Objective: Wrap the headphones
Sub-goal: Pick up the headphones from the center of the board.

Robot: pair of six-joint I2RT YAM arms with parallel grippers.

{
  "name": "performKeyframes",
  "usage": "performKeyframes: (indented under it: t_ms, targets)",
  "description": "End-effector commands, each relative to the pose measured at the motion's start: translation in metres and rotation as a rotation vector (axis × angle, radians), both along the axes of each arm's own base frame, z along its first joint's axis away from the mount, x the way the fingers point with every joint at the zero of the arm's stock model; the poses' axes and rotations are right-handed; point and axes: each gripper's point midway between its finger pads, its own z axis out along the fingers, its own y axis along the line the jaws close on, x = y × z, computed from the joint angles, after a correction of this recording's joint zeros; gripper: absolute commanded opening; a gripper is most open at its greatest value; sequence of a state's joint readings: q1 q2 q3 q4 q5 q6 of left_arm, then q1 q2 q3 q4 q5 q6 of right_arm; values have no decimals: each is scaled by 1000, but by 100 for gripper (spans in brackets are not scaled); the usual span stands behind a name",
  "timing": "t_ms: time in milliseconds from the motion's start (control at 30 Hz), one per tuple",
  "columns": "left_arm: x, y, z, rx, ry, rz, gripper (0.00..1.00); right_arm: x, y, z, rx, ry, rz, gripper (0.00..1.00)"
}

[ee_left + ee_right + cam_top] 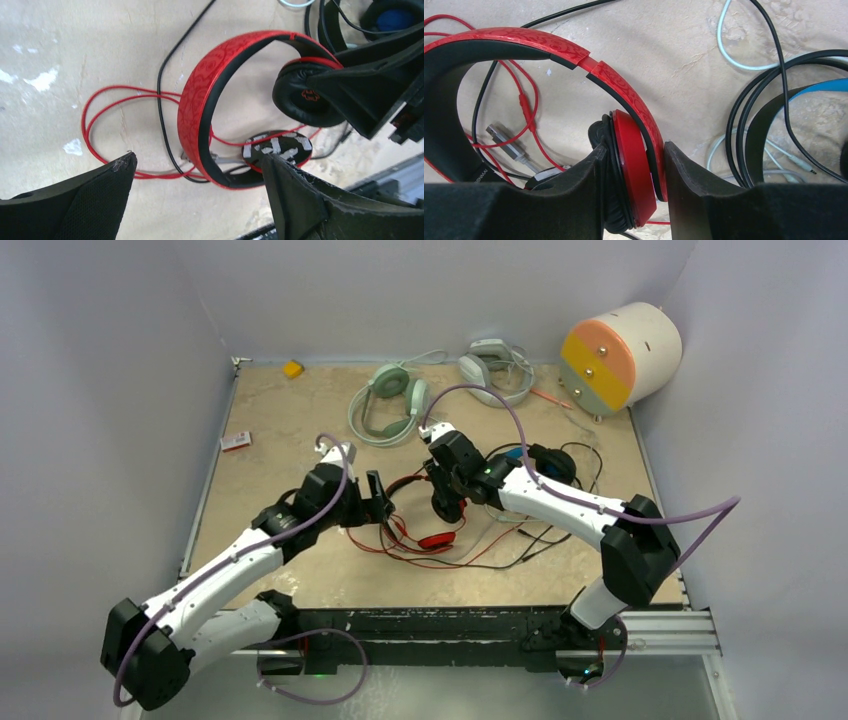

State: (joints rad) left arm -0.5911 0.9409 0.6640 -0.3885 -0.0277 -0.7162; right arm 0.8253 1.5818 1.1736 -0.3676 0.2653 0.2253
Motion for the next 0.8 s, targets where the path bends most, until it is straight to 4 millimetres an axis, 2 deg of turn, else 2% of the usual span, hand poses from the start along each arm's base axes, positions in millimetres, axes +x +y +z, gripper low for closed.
performKeyframes:
  t_ms: [0,233,367,533,767]
  targets:
    - [30,6,20,142,-140,61,93,-2,16,15,96,14,-4,32]
    - [42,-5,16,254,-164,41,83,-4,23,22,133,22,11,33]
    - [46,-4,10,348,-153,77,81,-4,27,27,156,21,22,34]
    - [46,-8,1,414,-132,81,73,-3,30,30,161,21,24,34]
    - [41,-5,-15,503,-71,113,67,-1,31,34,167,9,22,34]
